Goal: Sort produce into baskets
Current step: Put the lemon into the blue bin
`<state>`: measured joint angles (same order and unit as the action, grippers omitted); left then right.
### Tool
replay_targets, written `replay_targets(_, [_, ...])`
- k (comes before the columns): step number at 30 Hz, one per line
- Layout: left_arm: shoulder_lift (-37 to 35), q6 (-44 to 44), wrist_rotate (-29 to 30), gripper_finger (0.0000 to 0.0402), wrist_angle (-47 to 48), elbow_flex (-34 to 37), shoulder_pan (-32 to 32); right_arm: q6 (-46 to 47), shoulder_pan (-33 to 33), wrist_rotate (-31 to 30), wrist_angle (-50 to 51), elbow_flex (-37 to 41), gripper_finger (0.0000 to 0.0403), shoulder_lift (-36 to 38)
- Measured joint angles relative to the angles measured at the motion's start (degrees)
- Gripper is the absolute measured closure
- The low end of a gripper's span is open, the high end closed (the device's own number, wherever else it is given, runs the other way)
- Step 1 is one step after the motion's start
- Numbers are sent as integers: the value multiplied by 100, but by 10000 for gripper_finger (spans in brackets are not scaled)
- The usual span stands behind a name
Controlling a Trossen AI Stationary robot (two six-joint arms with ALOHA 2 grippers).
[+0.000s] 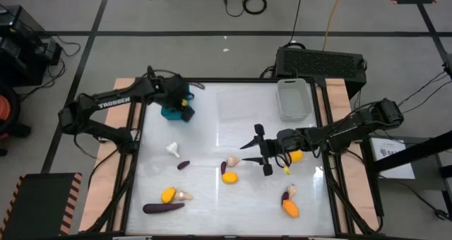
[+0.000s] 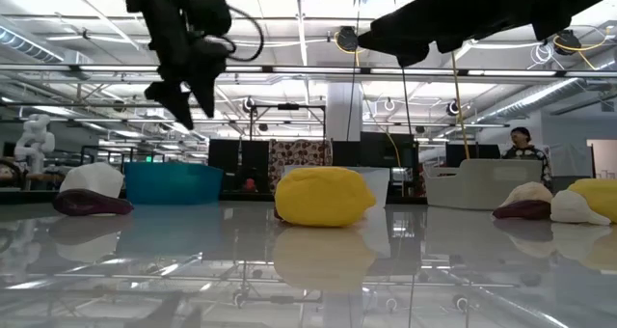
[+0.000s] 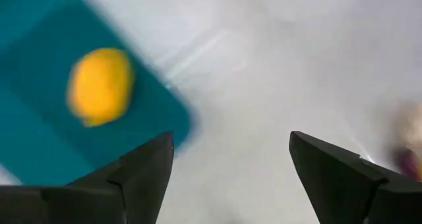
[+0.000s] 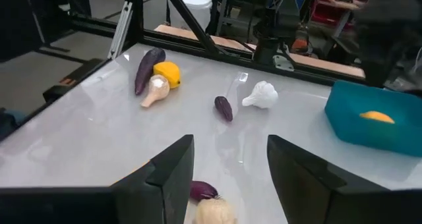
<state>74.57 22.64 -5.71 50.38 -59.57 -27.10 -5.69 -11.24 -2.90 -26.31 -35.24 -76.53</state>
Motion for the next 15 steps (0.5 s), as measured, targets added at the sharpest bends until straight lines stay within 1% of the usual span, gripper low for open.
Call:
replay_targets(8, [-48, 136, -84, 96, -1004, 0, 2040, 40, -244, 13, -217, 0, 218, 0])
replay_targets(13, [-48, 461, -93, 96, -2019, 0, 3174, -9, -315, 7, -412, 0, 218, 2])
replay_targets(15, [-26, 553, 43, 96, -2504, 0, 3568, 5, -315, 7, -493, -2, 218, 2])
